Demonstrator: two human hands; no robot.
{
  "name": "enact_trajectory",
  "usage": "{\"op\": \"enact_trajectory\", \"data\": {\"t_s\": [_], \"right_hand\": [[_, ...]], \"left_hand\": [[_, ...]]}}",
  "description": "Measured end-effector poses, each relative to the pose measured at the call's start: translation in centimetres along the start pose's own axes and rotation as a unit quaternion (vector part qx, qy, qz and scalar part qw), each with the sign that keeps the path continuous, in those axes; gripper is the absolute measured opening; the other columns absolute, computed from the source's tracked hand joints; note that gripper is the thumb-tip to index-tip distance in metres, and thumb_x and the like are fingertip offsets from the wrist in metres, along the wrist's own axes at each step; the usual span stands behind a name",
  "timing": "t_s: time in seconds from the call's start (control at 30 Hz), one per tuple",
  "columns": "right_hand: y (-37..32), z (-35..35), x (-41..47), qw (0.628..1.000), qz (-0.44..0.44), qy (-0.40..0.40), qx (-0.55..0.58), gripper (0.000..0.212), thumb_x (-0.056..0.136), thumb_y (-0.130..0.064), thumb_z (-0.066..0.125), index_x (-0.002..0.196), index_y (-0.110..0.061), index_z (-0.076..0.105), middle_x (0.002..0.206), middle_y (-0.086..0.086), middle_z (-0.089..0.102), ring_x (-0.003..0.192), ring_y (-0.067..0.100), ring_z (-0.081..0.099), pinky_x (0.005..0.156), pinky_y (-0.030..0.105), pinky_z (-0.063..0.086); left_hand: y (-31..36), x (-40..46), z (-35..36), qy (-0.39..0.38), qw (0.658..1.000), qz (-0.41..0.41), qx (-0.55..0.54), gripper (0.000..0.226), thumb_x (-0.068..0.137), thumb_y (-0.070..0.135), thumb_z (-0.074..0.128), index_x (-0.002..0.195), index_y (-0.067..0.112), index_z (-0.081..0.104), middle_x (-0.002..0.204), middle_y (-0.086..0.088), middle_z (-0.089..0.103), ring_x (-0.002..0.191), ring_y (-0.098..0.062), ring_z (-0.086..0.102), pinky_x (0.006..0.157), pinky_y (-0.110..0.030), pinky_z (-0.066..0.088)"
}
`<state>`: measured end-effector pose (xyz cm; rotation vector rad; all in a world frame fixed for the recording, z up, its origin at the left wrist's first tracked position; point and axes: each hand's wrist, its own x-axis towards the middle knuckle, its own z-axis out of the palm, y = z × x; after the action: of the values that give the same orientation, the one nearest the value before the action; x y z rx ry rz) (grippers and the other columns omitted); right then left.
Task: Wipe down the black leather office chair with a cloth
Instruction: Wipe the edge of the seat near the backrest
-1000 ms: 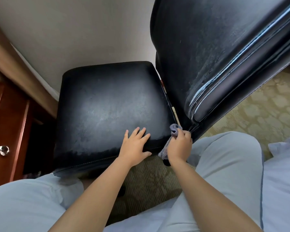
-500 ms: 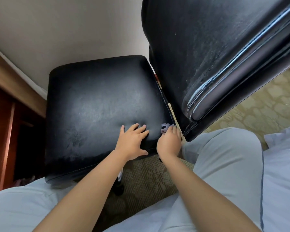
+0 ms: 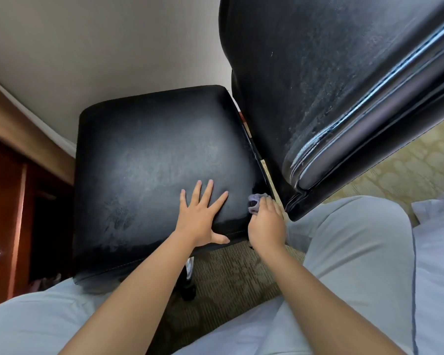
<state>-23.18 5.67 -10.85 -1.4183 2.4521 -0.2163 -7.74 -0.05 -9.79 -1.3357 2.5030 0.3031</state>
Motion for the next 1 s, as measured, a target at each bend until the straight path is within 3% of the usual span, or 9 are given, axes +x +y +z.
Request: {"op": "enact_trajectory", "data": {"t_s": [0.4,0.73,1.0], "right_hand": [[-4.1,-1.7,7.1,0.999,0.023,-0.018,0.019,0.060,0.095,-0.019,0.037,0.149,-0.005,0.016,0.156,0.005,0.017,0.143,0.017,0.012,0.115,0.031,0.013],[-0.6,-1.9,2.7,1.000,-0.003,-0.017,0.007,0.054,0.097,-0.021,0.036,0.148,-0.010,0.024,0.155,0.001,0.023,0.142,0.016,0.018,0.115,0.030,0.014],[-3.6,-2.5,8.0,0.999,-0.033,-0.033,-0.022,0.059,0.096,-0.023,0.035,0.149,-0.006,0.014,0.157,0.007,0.014,0.143,0.019,0.012,0.115,0.032,0.010]], "left_hand": [[0.5,1.0,-0.6,-0.008,0.999,-0.018,-0.028,0.123,0.062,0.078,0.062,0.151,0.026,-0.006,0.159,-0.001,-0.014,0.145,-0.027,-0.017,0.113,-0.057,-0.005],[0.7,1.0,-1.0,-0.005,1.000,-0.017,-0.014,0.123,0.061,0.083,0.056,0.151,0.028,-0.006,0.160,-0.001,-0.011,0.146,-0.028,-0.013,0.114,-0.059,0.001],[0.9,1.3,-1.2,-0.005,1.000,-0.013,-0.016,0.124,0.061,0.082,0.057,0.151,0.025,-0.006,0.160,-0.001,-0.013,0.146,-0.029,-0.014,0.114,-0.059,0.002]]}}
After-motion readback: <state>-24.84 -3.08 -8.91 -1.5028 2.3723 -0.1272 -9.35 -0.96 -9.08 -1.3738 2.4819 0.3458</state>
